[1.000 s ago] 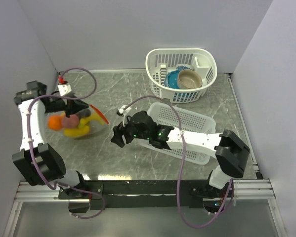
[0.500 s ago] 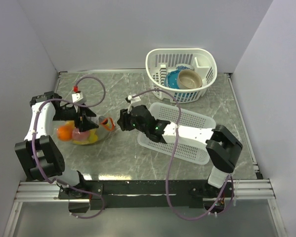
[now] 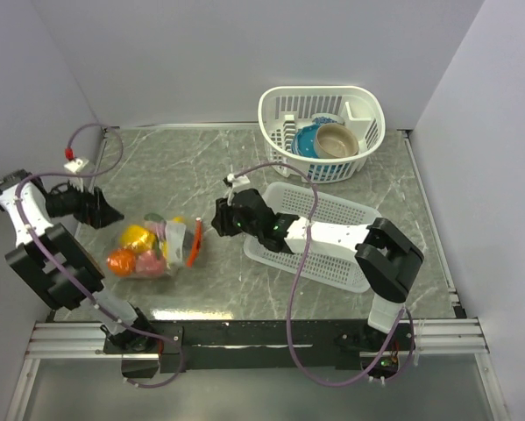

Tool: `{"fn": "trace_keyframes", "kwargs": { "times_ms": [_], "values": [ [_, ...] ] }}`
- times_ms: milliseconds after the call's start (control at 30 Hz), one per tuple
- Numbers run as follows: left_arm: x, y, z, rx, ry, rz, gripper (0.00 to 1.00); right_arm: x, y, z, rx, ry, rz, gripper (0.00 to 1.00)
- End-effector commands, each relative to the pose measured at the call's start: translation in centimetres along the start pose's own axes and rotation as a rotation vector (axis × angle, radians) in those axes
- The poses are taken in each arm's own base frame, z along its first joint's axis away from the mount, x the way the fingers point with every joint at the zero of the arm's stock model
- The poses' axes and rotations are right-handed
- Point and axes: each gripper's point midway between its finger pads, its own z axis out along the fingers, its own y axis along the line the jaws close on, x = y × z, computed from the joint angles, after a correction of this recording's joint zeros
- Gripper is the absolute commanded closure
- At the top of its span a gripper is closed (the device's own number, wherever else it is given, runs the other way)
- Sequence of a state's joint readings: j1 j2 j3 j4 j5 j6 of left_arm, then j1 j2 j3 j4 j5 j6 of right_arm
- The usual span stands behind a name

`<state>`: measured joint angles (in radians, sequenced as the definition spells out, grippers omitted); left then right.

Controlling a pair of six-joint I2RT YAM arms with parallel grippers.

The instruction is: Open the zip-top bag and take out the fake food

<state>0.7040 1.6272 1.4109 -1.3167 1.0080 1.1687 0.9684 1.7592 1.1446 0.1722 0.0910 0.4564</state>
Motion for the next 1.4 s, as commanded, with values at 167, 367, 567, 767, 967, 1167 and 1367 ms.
{"fn": "trace_keyframes", "kwargs": {
  "times_ms": [167,367,567,767,967,1167,1367],
  "values": [
    [11.2,-4.1,2.4,0.156,0.317,-0.304,0.01,-0.3,1.2,-1.2,-0.077,-0.01,0.006,0.59],
    [13.3,-5.4,5.4,0.278,0.352,-0.36,0.01,0.7,1.4,-2.0,-0.089,0.009,0.007,0.6],
    [4.2,-3.0,9.8,0.33,0.209,-0.232,0.51,2.2,1.5,-2.0,-0.073,0.045,-0.007,0.61],
    [-4.6,2.6,11.7,0.196,0.152,-0.08,0.49,3.6,0.7,-3.6,-0.056,0.058,-0.065,0.55],
    [-4.7,0.8,13.6,0.234,0.201,-0.078,0.54,4.8,4.2,-6.4,-0.195,0.086,-0.158,0.42],
    [-1.1,-0.8,13.9,0.244,0.258,-0.082,0.43,8.8,10.3,-10.0,-0.451,0.23,-0.307,0.26],
    [0.9,-3.0,11.0,0.28,0.328,-0.091,0.25,13.4,11.9,-10.1,-0.534,0.407,-0.402,0.23]
  ]
}}
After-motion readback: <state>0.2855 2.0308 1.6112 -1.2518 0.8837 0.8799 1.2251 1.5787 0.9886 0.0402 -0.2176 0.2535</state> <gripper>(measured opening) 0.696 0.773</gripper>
